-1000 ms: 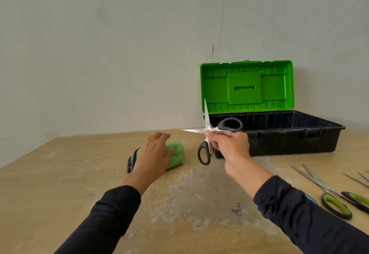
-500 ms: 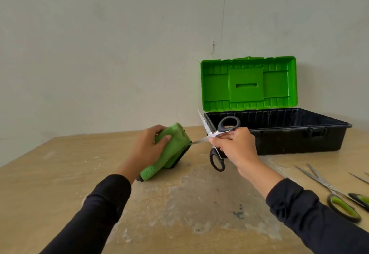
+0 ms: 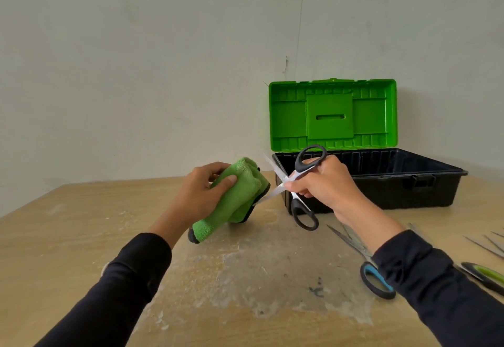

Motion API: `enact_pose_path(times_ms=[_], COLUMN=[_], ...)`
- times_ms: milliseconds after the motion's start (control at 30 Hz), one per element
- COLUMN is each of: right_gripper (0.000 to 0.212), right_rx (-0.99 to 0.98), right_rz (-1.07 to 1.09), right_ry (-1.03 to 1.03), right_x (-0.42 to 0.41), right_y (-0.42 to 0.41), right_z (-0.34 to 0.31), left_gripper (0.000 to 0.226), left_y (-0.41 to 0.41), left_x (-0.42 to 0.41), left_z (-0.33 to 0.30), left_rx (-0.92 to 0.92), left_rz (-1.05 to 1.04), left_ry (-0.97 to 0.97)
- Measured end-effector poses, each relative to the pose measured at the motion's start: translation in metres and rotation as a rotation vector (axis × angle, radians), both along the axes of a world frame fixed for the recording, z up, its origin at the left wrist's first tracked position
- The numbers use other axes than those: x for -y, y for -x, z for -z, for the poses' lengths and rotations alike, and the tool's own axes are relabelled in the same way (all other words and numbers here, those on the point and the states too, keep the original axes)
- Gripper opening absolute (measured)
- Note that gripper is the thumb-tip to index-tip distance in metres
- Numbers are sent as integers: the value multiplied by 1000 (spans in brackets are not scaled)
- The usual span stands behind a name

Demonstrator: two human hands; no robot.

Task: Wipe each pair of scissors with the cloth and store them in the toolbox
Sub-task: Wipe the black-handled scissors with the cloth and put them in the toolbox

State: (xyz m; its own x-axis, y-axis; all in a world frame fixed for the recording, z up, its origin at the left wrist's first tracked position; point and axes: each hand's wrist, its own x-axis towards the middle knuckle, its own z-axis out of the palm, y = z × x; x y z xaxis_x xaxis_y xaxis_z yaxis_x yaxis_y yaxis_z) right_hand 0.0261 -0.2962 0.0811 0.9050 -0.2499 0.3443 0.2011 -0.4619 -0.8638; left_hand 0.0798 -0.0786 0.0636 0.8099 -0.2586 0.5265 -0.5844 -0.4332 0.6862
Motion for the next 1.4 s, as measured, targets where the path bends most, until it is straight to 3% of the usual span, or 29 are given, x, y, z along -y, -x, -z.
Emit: enact_pose_path(times_ms=[333, 600, 800, 1033, 1167, 1400], right_gripper=[9, 14, 10, 13, 14, 13], right_rx=[85, 77, 172, 207, 233, 205], right_rz=[-173, -139, -184, -237, -263, -284], right_ry=[-96, 31, -20, -22, -39, -110], right_x=[0, 8, 1, -6, -15, -7], right_y=[2, 0, 0, 4, 5, 4], right_z=[10, 2, 7, 9, 11, 6], left_gripper=[20, 26, 26, 18, 28, 13], left_y=[19, 17, 25, 30, 24, 24], left_x=[15, 7, 21, 29, 30, 26], left_z=[-5, -7, -7, -1, 2, -3], left_rx=[-132, -192, -202, -25, 20, 122], left_rz=[279, 360, 403, 249, 170, 180], left_ry=[-7, 148, 25, 17, 61, -134])
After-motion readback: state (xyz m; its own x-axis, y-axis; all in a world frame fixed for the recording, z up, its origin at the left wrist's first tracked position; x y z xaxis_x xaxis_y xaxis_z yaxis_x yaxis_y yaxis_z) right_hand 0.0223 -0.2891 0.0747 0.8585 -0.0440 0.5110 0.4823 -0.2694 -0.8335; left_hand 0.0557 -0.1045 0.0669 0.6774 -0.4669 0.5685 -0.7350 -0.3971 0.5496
